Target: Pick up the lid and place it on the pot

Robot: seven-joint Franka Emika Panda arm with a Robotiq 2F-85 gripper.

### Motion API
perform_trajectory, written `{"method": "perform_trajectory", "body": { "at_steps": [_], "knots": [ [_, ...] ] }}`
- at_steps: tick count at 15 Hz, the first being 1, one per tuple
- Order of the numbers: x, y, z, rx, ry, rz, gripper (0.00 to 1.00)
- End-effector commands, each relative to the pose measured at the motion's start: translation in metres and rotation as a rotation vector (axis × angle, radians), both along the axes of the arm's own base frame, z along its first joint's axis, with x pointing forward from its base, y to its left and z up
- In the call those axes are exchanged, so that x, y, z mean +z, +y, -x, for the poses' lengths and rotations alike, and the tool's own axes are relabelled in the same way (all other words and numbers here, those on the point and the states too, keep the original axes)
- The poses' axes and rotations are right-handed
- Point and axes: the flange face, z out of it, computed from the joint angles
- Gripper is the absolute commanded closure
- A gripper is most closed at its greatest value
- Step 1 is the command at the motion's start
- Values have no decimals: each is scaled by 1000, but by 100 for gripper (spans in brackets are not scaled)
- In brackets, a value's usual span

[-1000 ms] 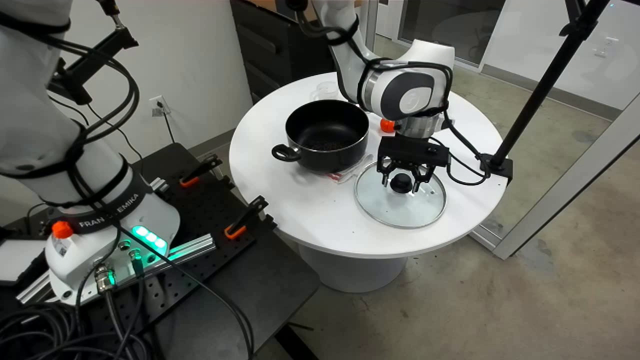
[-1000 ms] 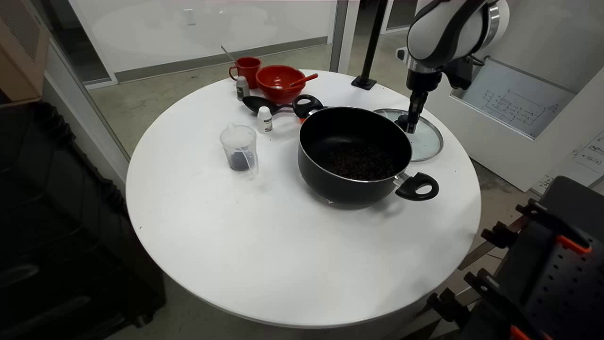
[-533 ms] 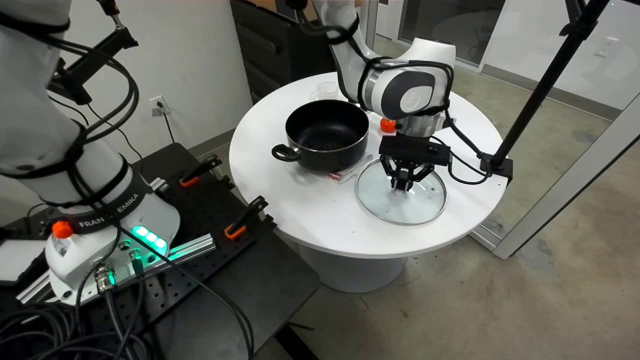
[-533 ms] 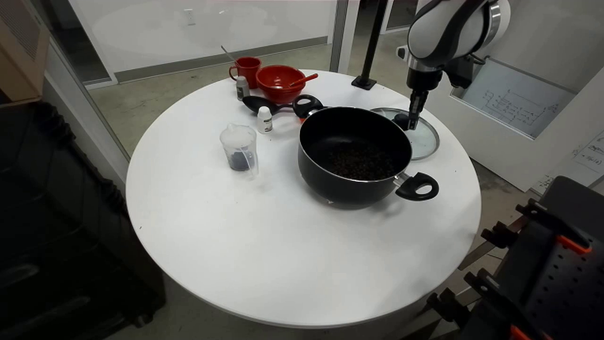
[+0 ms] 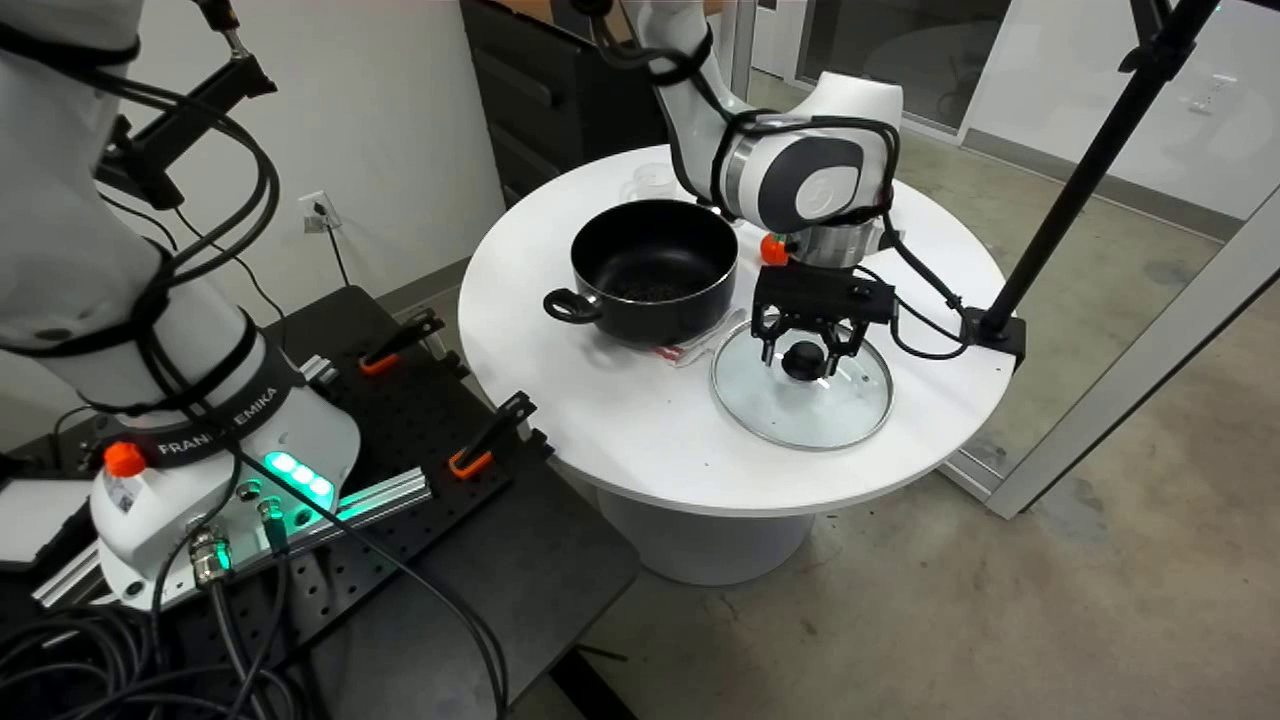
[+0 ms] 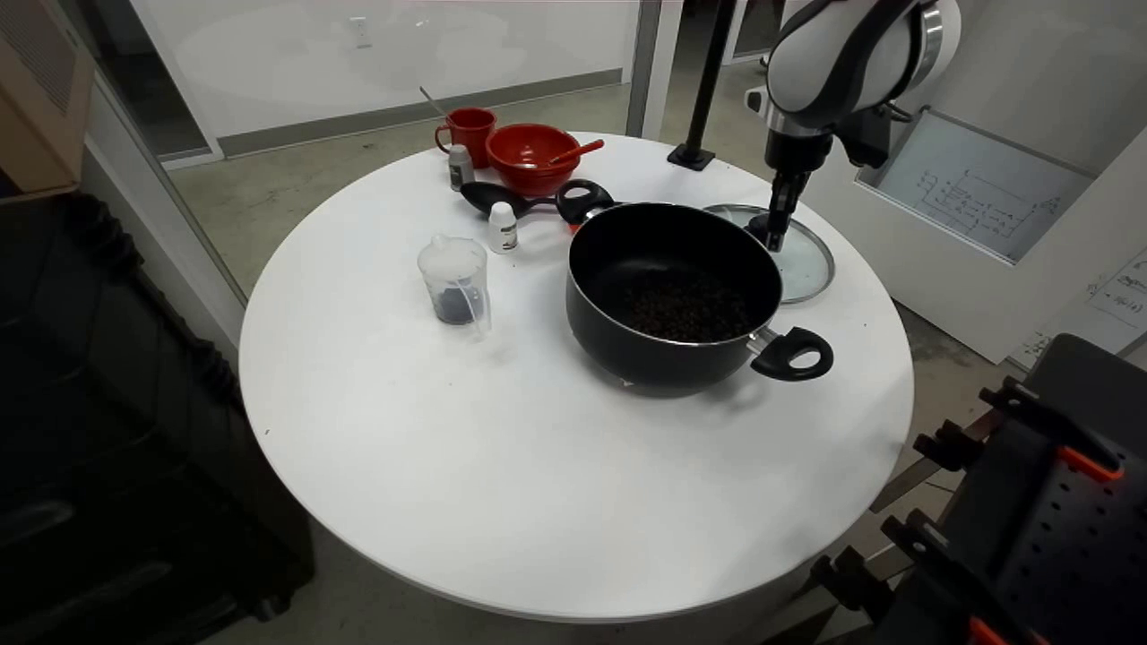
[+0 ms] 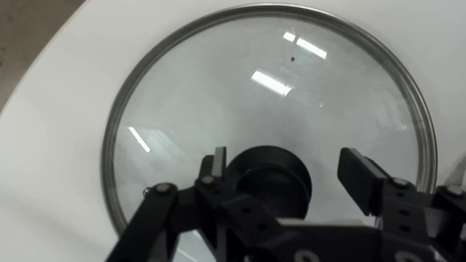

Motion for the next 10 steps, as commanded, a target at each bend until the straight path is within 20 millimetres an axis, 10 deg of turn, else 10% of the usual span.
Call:
{"method": "perform_trajectory", "body": {
  "at_steps": [1,10],
  "knots": [
    [5,10,-5,31,-2,6,0],
    [9,8,-13,22,-22,9,63]
  ]
}}
